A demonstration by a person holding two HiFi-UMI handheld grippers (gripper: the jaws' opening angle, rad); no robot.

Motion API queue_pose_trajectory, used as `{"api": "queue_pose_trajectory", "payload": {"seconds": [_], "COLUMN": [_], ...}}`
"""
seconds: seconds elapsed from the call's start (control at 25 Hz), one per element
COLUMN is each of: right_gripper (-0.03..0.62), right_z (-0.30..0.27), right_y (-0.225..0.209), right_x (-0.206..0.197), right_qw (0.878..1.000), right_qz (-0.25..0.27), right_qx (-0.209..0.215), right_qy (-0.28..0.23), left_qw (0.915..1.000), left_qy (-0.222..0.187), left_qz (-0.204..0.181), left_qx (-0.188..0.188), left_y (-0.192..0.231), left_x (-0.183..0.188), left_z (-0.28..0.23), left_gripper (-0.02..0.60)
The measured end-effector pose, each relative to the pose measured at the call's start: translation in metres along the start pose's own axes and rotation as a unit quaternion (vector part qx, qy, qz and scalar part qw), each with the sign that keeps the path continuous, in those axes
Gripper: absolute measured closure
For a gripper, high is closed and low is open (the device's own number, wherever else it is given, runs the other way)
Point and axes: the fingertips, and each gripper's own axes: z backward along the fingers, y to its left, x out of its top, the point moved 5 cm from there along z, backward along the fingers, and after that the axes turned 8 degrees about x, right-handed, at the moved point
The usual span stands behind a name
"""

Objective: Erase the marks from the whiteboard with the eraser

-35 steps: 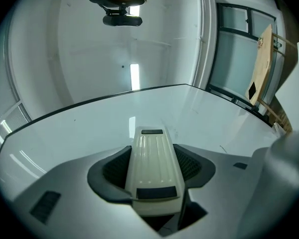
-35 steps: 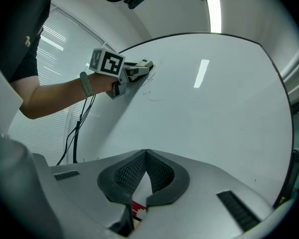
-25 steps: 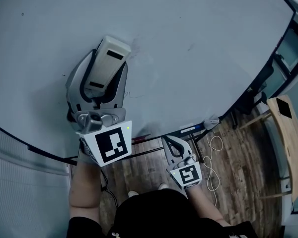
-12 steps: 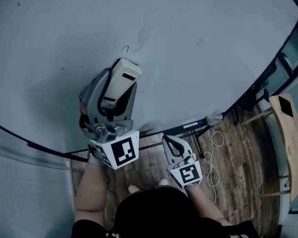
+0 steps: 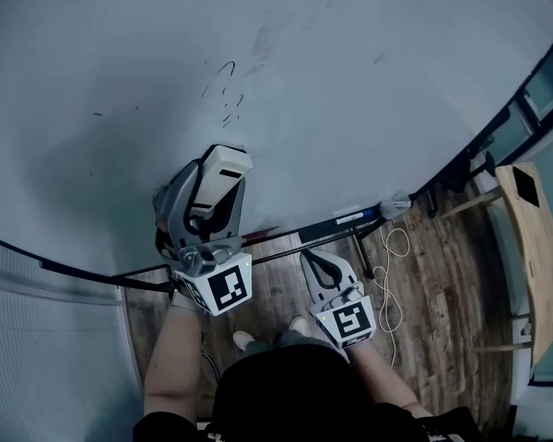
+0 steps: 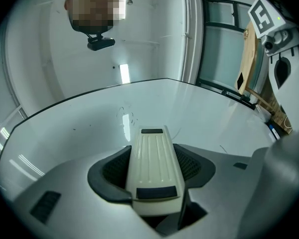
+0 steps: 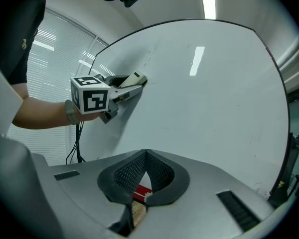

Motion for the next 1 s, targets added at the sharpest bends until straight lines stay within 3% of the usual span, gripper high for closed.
{"api": "queue_pose_trajectory", "payload": {"seconds": [0.36, 1.0], "right_gripper": [0.566, 0.566], "right_z": [0.004, 0.018], "right_y": [-0.001, -0.026], "right_x": [-0.003, 0.018], "right_qw": [1.0, 0.999], "right_qz": [0.004, 0.024], "right_qx": [-0.006, -0.026], "right_qy": [0.01, -0.026], "left_qw": [0.9991, 0.998], "left_qy": [0.005, 0.0], "left_qz": [0.043, 0.056], "left_qx": [-0.004, 0.031], "left_y": [0.0, 0.069], "left_x": [0.002, 0.092], "left_z": [0.002, -0.091], "left_gripper": [0.316, 0.316]}}
